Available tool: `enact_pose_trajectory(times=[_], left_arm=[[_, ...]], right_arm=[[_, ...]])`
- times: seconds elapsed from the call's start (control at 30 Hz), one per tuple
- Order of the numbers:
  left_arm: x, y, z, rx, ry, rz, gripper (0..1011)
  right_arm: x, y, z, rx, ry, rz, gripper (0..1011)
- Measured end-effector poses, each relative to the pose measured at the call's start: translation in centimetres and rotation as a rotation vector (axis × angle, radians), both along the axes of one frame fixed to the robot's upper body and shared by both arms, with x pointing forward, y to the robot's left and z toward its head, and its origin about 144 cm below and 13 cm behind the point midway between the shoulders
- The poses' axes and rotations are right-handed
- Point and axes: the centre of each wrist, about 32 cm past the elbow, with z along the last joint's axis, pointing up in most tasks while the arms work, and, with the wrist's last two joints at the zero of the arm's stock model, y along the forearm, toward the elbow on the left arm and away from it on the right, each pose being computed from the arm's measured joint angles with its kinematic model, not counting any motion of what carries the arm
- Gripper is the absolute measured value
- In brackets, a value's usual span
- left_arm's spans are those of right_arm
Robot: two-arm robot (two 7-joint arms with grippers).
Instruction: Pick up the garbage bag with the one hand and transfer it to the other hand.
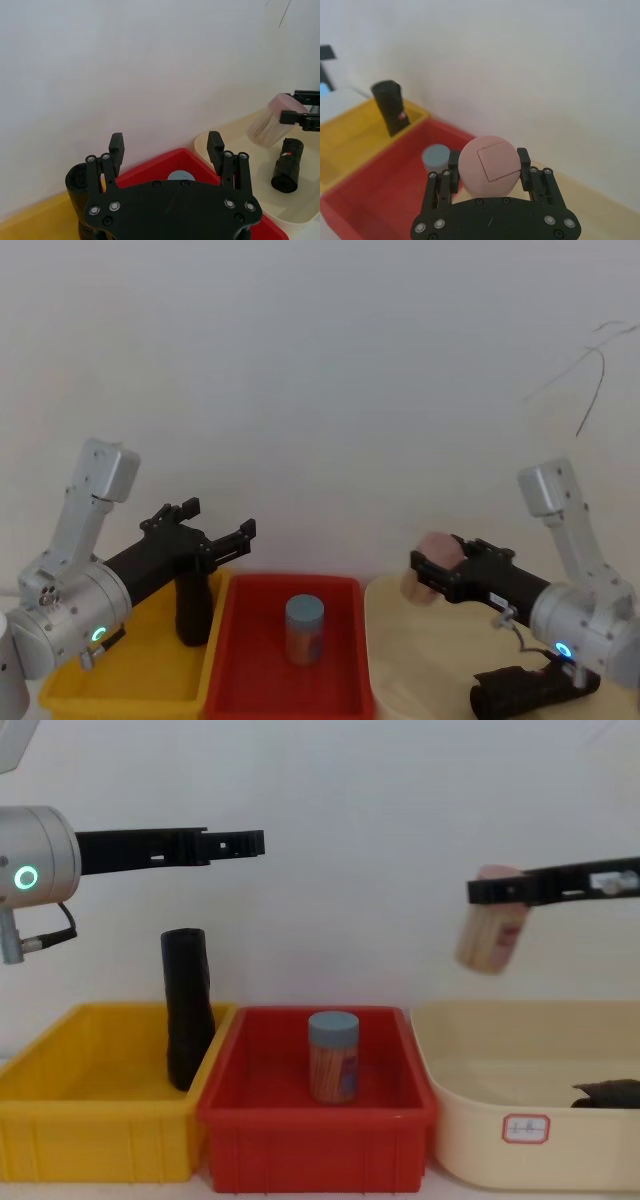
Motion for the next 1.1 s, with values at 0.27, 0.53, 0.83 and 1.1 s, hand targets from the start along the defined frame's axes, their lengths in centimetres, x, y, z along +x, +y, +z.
enact_pose_trajectory(times=[0.27, 0.53, 0.83, 1.1], left_arm=[[0.0, 0.0, 0.0, 0.0, 0.0, 0.0, 1001], [0.0, 0.0, 0.0, 0.0, 0.0, 0.0, 1001], [0.0, 0.0, 0.0, 0.0, 0.0, 0.0, 1001], [0.0, 0.0, 0.0, 0.0, 0.0, 0.0, 1001]], right_arm=[[-1.9, -1.4, -1.0, -0.049, 0.011, -0.077, 658], [-2.8, -2.1, -1.5, -0.077, 0.018, -0.112, 748], [-3.4, -2.5, -1.8, -0.095, 0.022, -0.133, 984], [-3.6, -2.5, -2.0, -0.094, 0.008, -0.142, 1000]])
